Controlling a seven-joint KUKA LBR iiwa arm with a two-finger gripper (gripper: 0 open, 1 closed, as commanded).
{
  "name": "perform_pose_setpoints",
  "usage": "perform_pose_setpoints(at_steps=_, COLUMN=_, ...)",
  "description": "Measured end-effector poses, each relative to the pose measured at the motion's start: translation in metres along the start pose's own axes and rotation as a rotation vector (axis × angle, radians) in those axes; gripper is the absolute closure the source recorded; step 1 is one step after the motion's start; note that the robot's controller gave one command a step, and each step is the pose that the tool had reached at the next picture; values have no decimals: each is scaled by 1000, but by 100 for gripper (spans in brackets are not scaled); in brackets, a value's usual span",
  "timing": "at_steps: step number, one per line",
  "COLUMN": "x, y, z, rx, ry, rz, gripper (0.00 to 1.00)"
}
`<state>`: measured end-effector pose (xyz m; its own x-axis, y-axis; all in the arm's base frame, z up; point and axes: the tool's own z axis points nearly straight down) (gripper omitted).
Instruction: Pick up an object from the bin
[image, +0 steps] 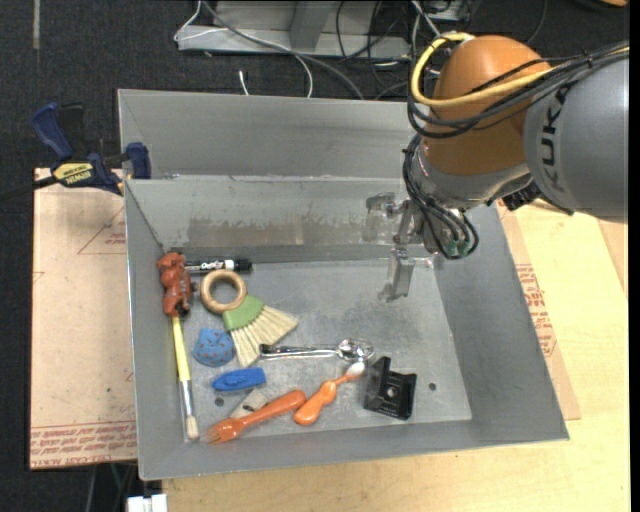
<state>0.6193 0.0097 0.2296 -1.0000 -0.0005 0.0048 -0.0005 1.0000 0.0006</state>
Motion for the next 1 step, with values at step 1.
perform_pose_setpoints(at_steps=1, x=-1, y=0, z=-4, rx=0, ry=-8, rz=0, gripper=0)
